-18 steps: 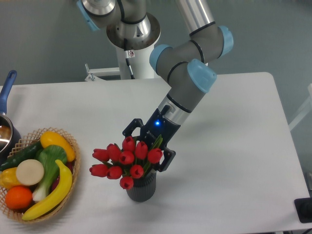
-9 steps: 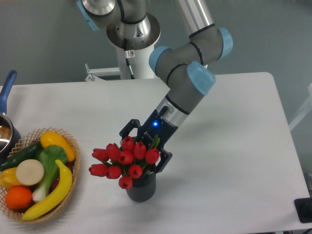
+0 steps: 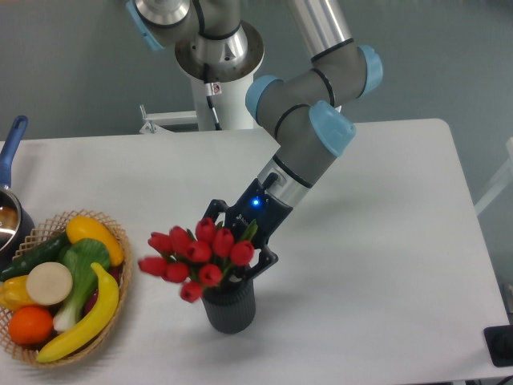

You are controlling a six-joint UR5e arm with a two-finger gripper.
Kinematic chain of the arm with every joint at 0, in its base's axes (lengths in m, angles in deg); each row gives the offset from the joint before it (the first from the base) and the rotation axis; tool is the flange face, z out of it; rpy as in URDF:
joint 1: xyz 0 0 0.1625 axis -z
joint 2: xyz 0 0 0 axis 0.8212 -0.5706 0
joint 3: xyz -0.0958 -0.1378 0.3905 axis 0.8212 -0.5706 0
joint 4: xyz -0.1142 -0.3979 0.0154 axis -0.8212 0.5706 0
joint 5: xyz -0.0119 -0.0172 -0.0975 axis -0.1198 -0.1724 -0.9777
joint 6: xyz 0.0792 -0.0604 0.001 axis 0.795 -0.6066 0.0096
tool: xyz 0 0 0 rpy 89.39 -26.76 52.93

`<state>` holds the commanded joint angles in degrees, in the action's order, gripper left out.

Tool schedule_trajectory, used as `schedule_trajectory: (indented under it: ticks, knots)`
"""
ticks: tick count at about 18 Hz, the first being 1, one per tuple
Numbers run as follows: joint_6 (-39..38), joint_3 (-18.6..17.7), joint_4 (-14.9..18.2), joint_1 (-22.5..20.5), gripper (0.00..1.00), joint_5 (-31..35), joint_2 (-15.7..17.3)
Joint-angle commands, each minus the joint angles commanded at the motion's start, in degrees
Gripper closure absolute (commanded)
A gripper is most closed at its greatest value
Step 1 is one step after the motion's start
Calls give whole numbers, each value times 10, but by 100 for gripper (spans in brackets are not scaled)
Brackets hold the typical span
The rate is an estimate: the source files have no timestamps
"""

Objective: Pick up the flowers from the vase
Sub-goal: 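Lift the gripped tulips straight up out of the grey vase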

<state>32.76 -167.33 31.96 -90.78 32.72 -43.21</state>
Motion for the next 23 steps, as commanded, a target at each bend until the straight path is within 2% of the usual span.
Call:
schedule_trajectory:
  ticks: [8, 13, 20, 23]
  knots:
    - [-5, 5, 0, -4, 44, -11, 3]
    - [-60, 27, 0, -10, 44, -18, 15]
    - [-103, 33, 0, -12, 44, -39, 37]
    - [-148, 54, 0, -11, 44, -40, 42]
